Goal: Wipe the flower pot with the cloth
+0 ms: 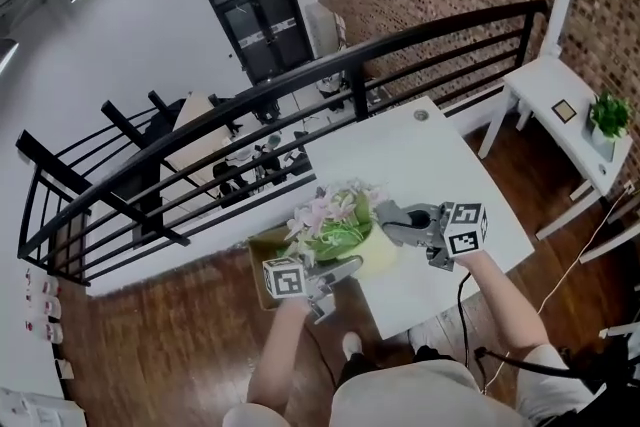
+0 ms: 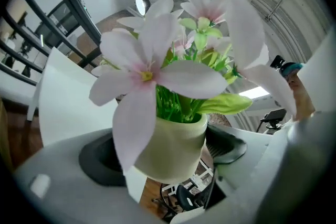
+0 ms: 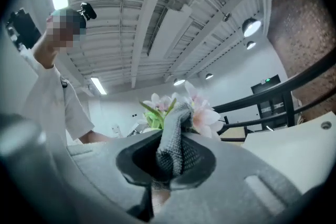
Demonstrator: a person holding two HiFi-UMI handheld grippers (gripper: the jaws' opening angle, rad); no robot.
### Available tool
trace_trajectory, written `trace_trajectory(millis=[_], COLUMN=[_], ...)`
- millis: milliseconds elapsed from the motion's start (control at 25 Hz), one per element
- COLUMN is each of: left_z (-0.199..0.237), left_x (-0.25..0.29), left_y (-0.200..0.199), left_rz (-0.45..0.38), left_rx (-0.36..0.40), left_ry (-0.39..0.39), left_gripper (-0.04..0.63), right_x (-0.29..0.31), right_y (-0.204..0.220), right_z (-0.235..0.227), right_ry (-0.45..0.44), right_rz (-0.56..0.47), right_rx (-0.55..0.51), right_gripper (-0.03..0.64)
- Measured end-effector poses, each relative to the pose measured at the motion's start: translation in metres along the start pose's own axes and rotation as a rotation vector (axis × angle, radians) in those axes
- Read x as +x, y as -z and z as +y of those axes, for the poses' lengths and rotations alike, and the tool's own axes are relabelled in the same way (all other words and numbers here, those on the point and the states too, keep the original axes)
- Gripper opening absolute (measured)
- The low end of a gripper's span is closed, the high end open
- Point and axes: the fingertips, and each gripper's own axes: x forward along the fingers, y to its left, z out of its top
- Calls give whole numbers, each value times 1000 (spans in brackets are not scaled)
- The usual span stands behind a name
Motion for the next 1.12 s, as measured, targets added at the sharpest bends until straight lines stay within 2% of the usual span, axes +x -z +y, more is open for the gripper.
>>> trace_trajectory(millis=[160,280,400,480,560,720,800,1000,1120], left_z=[-27,-39,-59,-75,-90,-115,-123,-142,-143], left_x=[-12,-13,-18,-22,-19,-6,-3,1,4], left_y=[-14,-16,-15,-14,-16,-19,-19,-26,-37], left_rz=[29,65,79,79,74,35,21,-41,-63], left_rx=[17,27,11,17,34,10,4,-68,-71], left_ry=[55,94,187,243,290,396,426,529,550], left_gripper=[495,495,495,495,495,494,494,494,494], right_x=[4,3,3,2,1,3,5,2,0], right_y=[-12,-23,-30,-29,-26,-20,-24,-28,-39], right_z=[4,16,32,39,40,41,42,51,51], right_ry=[-82,-202,-326,-369,-381,-389,-393,-403,-384], right_rz=[-48,-68,-58,-46,-30,-19,-55,-129,-181], right_rx=[49,6,8,14,5,-16,-20,-83,-138], right_gripper=[9,9,9,9,9,9,9,9,9])
